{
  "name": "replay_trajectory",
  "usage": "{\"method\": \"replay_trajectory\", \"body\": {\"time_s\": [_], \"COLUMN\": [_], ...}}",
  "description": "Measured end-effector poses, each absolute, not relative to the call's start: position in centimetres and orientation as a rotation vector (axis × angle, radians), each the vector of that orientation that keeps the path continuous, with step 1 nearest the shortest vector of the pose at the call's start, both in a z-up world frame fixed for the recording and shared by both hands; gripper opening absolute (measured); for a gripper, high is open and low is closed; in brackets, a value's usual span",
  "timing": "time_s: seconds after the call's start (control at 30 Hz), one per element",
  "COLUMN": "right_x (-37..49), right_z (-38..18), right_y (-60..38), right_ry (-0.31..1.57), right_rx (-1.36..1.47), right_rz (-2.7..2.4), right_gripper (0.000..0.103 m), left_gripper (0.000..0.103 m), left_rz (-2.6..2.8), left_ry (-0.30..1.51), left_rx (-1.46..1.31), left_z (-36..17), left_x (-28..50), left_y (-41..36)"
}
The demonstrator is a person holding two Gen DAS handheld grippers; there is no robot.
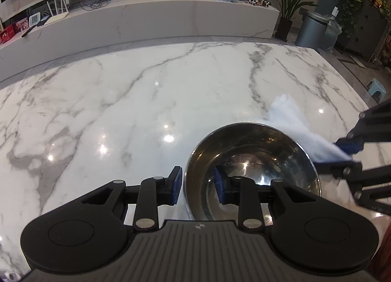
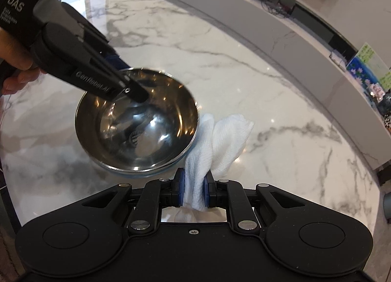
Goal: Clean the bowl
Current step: 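Lower the bowl onto the table with the left tool while the right tool wipes its side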
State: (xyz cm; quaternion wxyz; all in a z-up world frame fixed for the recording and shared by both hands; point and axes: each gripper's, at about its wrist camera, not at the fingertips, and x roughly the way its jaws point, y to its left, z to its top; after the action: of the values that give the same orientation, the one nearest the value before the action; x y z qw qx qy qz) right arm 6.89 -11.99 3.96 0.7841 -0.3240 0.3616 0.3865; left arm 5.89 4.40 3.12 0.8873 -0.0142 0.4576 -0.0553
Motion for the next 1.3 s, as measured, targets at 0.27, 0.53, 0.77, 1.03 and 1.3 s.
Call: {"method": "replay_trajectory", "body": {"time_s": [0.27,0.53,0.77,1.03,1.3], "right_x": [6.8,6.5,6.3,7.0,6.0], "right_z": [3.8,3.1,2.1,1.9,1.9], "right_y": [-11.7,-11.4,-12.2,-14.2,-14.7], "right_ry": [0.788,0.812,0.818,0.798,0.770], "right_rx": [-0.698,-0.710,-0.720,-0.600,-0.544], "right_rz": [0.842,0.846,0.848,0.740,0.744], "right_gripper": [0.013,0.013,0.013,0.013,0.013], "left_gripper": [0.017,0.016,0.016,0.018,0.025], "left_rz": [-0.129,-0.134,-0.160,-0.116,-0.112], "left_ry": [0.965,0.952,0.915,0.869,0.836], "left_rx": [0.001,0.027,0.043,-0.018,-0.037], "left_z": [3.1,2.7,2.3,2.6,3.9], "left_x": [5.7,6.0,5.9,4.5,2.9], "left_y": [4.2,3.9,3.7,4.2,4.0]}}
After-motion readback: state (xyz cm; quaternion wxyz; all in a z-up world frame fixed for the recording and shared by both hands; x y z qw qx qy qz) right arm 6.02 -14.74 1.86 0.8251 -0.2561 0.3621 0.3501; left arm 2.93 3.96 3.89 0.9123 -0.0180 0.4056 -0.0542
